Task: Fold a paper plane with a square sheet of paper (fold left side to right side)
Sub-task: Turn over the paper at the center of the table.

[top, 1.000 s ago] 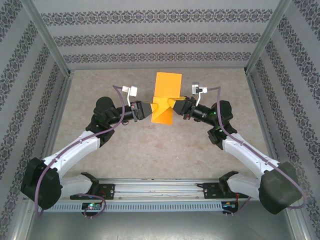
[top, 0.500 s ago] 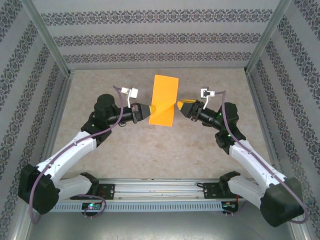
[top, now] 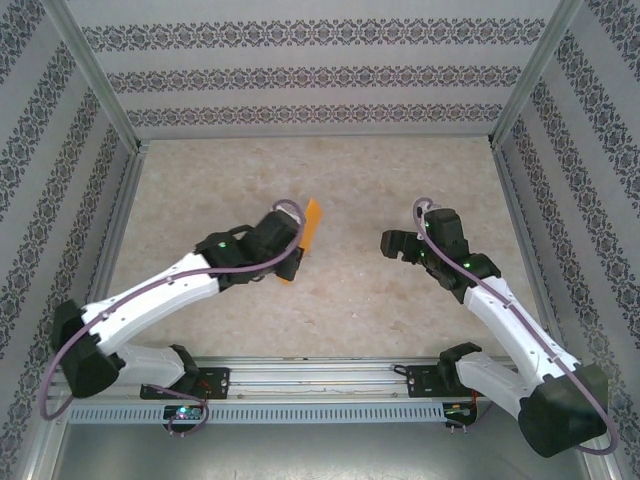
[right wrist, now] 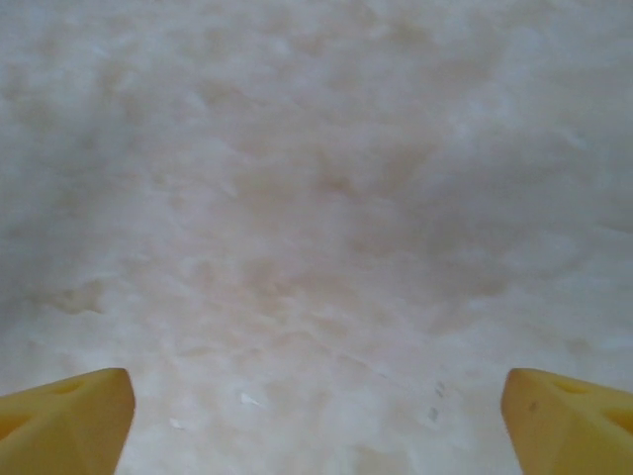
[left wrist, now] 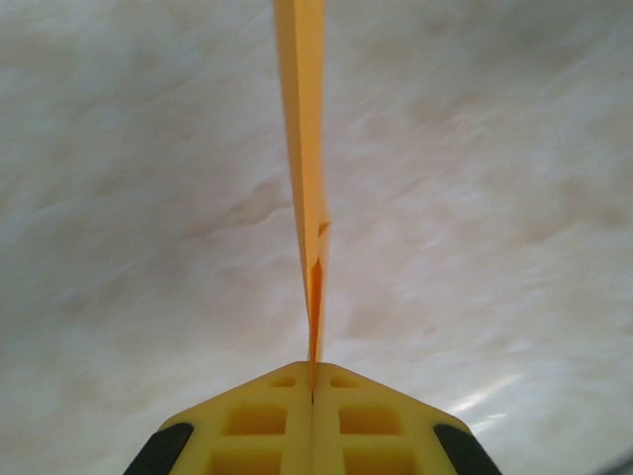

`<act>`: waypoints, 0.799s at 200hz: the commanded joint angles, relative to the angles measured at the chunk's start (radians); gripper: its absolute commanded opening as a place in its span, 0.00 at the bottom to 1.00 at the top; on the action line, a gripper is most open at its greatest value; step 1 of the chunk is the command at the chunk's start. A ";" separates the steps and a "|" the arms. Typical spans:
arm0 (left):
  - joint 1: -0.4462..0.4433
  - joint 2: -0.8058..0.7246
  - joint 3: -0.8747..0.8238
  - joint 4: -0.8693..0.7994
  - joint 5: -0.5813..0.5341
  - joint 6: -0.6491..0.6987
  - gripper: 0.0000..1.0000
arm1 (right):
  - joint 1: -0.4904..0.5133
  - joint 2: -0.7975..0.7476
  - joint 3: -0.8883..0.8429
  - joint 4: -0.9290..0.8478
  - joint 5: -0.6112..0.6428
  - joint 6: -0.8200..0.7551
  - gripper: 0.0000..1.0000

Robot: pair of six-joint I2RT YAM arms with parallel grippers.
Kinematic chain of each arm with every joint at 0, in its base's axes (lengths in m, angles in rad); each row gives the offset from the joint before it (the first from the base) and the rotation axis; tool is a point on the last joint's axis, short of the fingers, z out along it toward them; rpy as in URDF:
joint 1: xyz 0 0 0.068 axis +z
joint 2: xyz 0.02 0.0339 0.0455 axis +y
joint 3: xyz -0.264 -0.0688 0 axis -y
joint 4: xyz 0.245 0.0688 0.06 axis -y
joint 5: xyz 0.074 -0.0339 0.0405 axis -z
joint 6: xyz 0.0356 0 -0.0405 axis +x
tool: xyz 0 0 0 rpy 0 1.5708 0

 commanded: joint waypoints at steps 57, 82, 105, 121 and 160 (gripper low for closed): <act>-0.176 0.213 0.101 -0.474 -0.477 -0.495 0.00 | -0.082 -0.002 -0.039 -0.046 0.048 -0.010 0.98; -0.199 0.315 0.129 -0.454 -0.465 -0.577 0.00 | -0.089 -0.003 -0.054 -0.012 0.021 -0.006 0.98; -0.202 0.392 0.139 -0.360 -0.397 -0.627 0.00 | -0.096 0.003 -0.064 0.008 0.011 -0.008 0.98; -0.202 0.437 0.151 -0.321 -0.370 -0.661 0.00 | -0.101 0.007 -0.071 0.016 0.004 -0.013 0.98; -0.201 0.566 0.260 -0.361 -0.368 -0.714 0.00 | -0.116 0.013 -0.100 0.049 -0.033 -0.019 0.98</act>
